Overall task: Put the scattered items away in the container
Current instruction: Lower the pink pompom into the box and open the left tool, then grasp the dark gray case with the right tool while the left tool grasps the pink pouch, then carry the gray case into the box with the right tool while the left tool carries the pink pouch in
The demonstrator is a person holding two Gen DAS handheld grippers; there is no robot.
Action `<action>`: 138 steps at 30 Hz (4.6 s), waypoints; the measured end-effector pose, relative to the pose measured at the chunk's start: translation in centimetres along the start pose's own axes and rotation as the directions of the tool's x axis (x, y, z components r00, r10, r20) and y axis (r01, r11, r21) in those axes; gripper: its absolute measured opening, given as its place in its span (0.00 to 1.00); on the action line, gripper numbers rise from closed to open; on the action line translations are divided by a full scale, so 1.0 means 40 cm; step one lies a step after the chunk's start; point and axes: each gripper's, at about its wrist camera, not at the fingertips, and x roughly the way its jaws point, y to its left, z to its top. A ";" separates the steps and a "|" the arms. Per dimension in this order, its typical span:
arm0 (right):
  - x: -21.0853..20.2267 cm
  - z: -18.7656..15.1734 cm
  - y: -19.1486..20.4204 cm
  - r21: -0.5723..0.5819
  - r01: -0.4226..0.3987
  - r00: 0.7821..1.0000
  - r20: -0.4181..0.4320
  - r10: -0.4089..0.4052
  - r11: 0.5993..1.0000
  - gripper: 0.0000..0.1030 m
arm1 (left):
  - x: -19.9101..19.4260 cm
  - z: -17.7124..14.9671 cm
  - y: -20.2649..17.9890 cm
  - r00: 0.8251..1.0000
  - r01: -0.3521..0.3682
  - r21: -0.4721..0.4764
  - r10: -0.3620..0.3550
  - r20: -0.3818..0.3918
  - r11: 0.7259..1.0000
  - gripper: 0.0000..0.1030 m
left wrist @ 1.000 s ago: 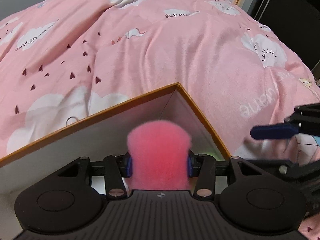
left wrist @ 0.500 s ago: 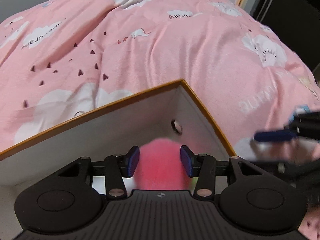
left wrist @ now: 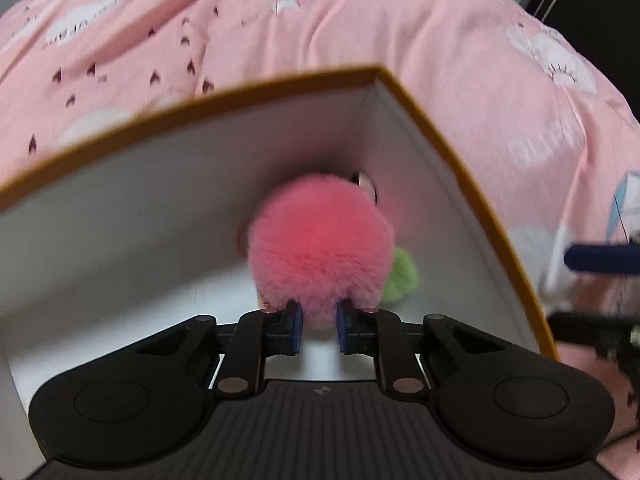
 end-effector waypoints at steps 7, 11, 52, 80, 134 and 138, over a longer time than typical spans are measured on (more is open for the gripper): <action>0.031 0.003 -0.010 0.026 -0.009 1.000 -0.023 0.009 1.000 0.49 | 0.022 0.024 0.004 1.000 0.006 -0.012 -0.007 -0.011 1.000 0.18; 0.021 0.005 -0.002 0.027 0.001 1.000 -0.021 0.000 1.000 0.50 | -0.006 0.012 0.000 1.000 -0.010 0.005 0.010 -0.016 1.000 0.19; -0.114 -0.308 -0.014 0.624 -0.057 0.971 -0.149 0.190 0.779 0.63 | -0.257 -0.412 -0.241 0.973 0.200 0.145 -0.214 0.091 0.969 0.34; -0.190 -0.216 0.027 0.277 0.115 0.993 -0.049 -0.106 0.954 0.38 | -0.186 -0.386 -0.234 0.983 0.072 0.256 -0.113 0.146 0.964 0.56; -0.047 0.009 0.216 0.180 -0.149 0.986 -0.043 0.159 0.972 0.36 | -0.420 -0.299 0.015 0.870 -0.231 -0.162 0.278 0.406 0.959 0.21; 0.000 0.006 0.220 0.169 -0.108 0.986 -0.109 0.128 0.980 0.36 | -0.365 -0.310 0.031 0.899 -0.207 -0.173 0.257 0.355 0.963 0.21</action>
